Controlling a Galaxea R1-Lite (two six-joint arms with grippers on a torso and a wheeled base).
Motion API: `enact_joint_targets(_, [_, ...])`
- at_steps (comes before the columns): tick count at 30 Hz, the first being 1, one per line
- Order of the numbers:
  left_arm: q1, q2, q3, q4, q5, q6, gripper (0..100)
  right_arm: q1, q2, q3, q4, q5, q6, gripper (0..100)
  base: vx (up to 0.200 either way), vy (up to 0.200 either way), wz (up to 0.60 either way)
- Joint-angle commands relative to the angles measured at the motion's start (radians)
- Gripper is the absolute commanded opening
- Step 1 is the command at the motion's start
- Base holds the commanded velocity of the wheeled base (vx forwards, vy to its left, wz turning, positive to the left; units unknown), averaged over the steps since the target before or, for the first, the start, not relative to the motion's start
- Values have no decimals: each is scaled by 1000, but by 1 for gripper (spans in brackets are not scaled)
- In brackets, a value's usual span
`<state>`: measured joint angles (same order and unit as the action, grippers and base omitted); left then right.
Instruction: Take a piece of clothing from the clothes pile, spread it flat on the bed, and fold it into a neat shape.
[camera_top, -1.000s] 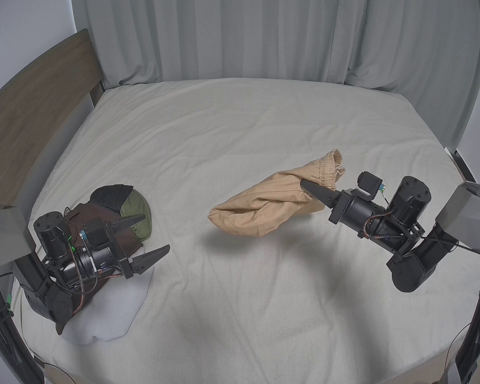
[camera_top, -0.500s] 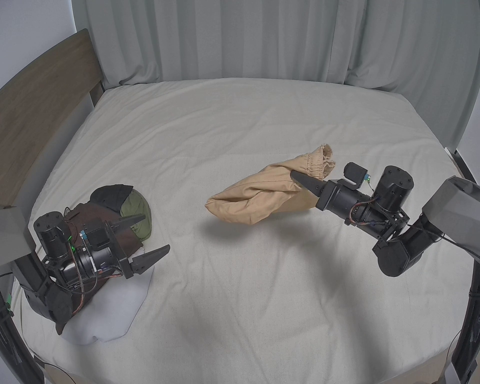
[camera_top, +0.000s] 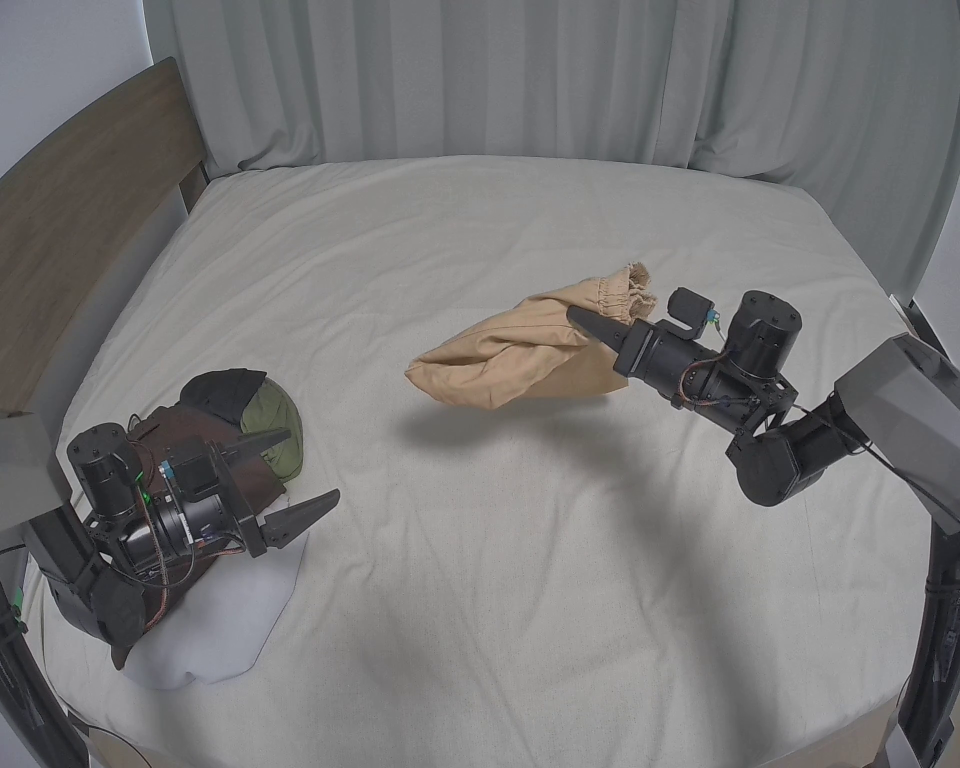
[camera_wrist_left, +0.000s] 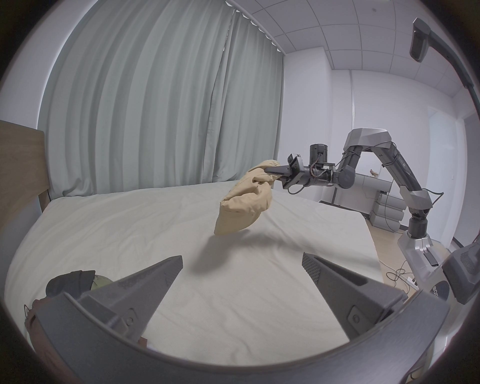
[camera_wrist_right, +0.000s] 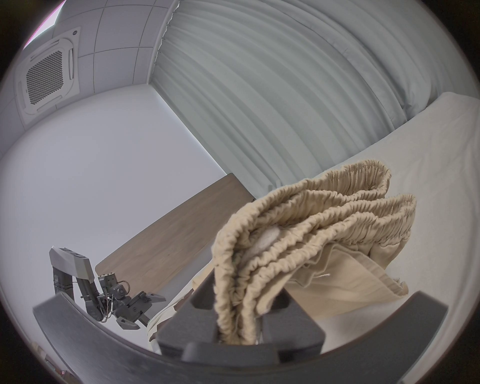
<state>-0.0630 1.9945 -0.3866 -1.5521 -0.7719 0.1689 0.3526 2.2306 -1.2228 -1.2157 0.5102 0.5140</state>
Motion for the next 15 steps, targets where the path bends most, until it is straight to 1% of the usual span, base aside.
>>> enact_joint_targets(1, [-1, 3, 2, 0, -1, 0, 100, -4, 43, -90, 51, 1, 0, 0, 0, 0, 0])
enact_joint_targets(5, [-1, 3, 2, 0, 0, 0, 100, -4, 58, -150, 97, 1, 0, 0, 0, 0, 0])
enact_joint_targets(10, [0, 3, 0, 0, -1, 0, 100, -4, 84, -193, 110, 1, 0, 0, 0, 0, 0])
enact_joint_targets(15, [-1, 3, 2, 0, 0, 0, 100, -4, 115, -264, 160, 1, 0, 0, 0, 0, 0])
